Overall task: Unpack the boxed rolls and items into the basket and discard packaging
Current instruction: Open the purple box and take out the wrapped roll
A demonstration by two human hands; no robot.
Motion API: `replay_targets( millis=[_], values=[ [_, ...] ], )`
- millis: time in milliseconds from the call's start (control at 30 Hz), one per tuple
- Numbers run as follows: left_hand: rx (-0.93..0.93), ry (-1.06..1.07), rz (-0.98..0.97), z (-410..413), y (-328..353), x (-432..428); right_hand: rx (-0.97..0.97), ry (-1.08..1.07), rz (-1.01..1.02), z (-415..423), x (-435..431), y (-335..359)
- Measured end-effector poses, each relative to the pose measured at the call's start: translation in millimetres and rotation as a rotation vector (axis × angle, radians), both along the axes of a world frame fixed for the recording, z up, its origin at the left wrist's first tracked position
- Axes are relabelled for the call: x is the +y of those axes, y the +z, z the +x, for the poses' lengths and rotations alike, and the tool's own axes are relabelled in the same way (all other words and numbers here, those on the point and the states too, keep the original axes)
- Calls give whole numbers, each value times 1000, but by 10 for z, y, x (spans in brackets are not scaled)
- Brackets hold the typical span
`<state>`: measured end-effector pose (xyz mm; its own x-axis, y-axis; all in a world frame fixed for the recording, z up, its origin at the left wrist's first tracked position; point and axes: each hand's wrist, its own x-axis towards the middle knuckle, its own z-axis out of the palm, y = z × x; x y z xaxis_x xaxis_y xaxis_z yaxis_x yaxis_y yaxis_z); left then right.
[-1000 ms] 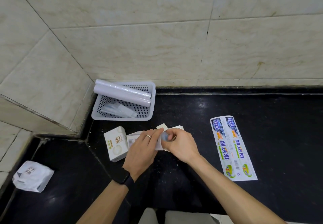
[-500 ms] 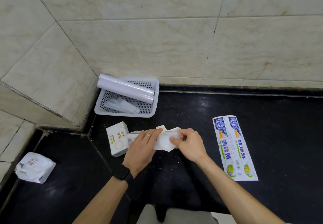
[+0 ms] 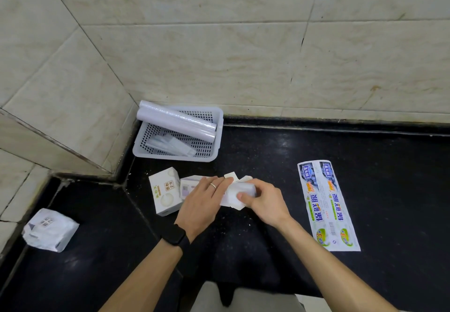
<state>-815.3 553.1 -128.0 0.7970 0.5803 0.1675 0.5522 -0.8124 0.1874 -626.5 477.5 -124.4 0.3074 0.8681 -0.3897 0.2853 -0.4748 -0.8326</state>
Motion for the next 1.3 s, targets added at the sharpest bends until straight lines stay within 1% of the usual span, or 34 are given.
replay_targets(
  millis=[67,333,567,700,767,867,1000,1100,1200,1233,1267,1300],
  values=[
    [0,19,-29,-27,0,-10,19,2,6,42,-2,-7],
    [-3,121,-178,-110,-40,31,128,-108,27,259,-92,-22],
    [-94,266,-291,-99,-75,72,338,-300,74,404,-199,-3],
    [-92,342,-337,-99,-118,63,476,-469,122,470,-257,-37],
    [-42,334,-314,-80,-148,31,504,-527,136,516,-294,-54],
    [80,235,-268,-16,-251,-12,573,-598,166,577,-360,-45],
    [229,134,-233,138,-544,-99,599,-628,163,636,-443,-62],
    [380,114,-293,237,-650,-143,597,-621,142,667,-515,-101],
    [566,128,-445,238,-669,-135,602,-609,114,688,-570,-145],
    [564,151,-510,235,-656,-133,604,-604,102,693,-585,-157],
    [478,195,-583,237,-628,-134,605,-598,90,694,-594,-165],
    [312,260,-668,252,-573,-132,605,-591,79,694,-602,-172]
  ],
)
